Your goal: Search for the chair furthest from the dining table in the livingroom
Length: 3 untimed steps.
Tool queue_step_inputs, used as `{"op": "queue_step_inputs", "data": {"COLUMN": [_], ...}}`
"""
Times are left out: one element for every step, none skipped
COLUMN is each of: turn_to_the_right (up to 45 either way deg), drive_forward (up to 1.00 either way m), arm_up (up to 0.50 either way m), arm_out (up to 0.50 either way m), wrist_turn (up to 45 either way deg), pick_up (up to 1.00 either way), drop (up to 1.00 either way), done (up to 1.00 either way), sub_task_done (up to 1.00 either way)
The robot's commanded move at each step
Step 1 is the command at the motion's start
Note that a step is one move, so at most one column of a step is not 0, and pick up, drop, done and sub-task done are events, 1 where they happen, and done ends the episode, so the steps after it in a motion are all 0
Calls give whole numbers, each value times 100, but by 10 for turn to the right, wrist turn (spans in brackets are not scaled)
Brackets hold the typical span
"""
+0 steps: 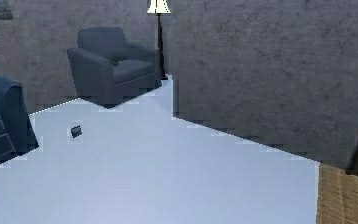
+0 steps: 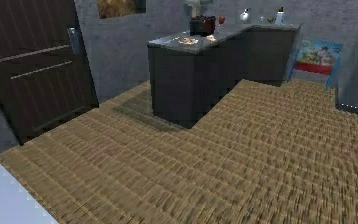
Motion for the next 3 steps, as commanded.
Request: {"op": "queue_step_inputs", "data": {"turn_to_the_right": [0, -450, -90], "drive_forward": [10, 0, 0], "arm_up": [0, 0, 0], "arm_out": [0, 0, 0], "wrist_turn": [0, 0, 0], "pick_up": [0, 0, 0], "drop": [0, 0, 0], "done": [0, 0, 0], "sub_task_done": [0, 0, 0]}}
